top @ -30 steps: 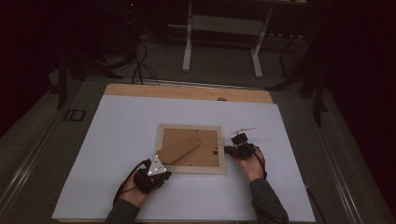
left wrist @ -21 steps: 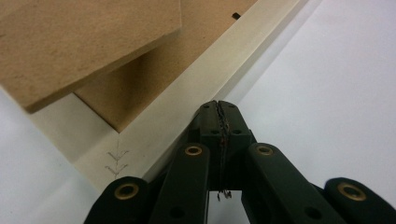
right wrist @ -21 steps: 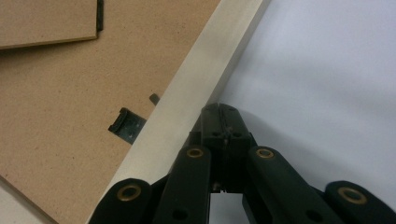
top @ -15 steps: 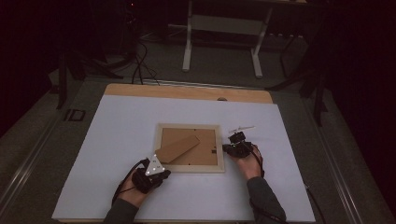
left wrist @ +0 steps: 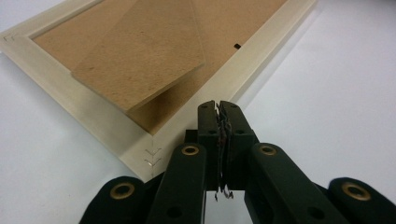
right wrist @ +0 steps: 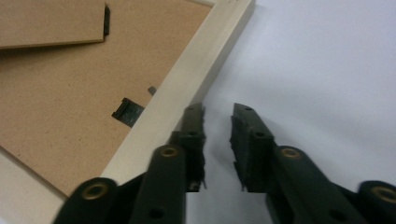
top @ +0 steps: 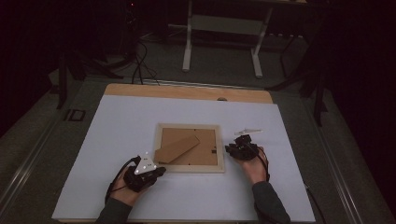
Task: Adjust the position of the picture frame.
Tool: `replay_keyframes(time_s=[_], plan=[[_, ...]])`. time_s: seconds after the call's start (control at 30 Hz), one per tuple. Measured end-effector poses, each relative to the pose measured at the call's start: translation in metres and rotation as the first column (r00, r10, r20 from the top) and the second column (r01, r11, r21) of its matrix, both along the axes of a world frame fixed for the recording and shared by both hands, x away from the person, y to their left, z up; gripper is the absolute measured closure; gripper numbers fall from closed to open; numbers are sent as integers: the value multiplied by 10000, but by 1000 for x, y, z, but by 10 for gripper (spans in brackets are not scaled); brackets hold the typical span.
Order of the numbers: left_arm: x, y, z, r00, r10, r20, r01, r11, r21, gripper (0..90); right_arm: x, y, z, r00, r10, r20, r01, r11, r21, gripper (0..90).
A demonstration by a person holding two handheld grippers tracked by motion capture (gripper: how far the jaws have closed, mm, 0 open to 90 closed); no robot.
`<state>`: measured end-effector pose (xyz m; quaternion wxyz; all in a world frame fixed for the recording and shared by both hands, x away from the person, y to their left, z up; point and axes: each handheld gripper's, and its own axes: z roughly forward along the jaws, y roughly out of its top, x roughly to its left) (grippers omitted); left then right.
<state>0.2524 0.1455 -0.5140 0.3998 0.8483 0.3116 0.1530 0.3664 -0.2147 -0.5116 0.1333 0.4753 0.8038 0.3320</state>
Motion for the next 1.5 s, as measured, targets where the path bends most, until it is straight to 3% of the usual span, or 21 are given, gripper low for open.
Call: replay_keyframes(time_s=[0.23, 0.37, 0.6, 0.7, 1.07, 1.3, 1.5], plan=[[-1, 5, 4, 10000, -57, 21, 58, 9997, -220, 848, -19, -15, 1, 9967, -331, 743, 329, 9995, 41, 618], [-2, 9, 7, 10000, -35, 10, 36, 9993, -383, 830, -27, -22, 3, 9959, -267, 868, 280, 9995, -141, 587], [-4, 16, 14, 10000, -24, 2, 24, 9973, -729, 755, -37, -37, 14, 9921, -624, 1087, 585, 9975, 387, 556], [-5, 17, 17, 9999, -139, 0, 138, 9959, -893, 744, -37, -38, 15, 9903, -681, 1214, 660, 9976, 219, 544], [-7, 15, 22, 9996, -266, -71, 257, 9939, -1073, 696, -35, -40, 13, 9911, -662, 1158, 642, 9977, 210, 537], [-7, 23, 29, 9997, -253, -4, 248, 9837, -1781, 669, -34, -41, 12, 9916, -656, 1112, 629, 9977, 268, 530], [-8, 34, 34, 9999, 53, 114, -28, 9794, -2018, 640, -34, -40, 12, 9923, -616, 1078, 588, 9979, 284, 527]])
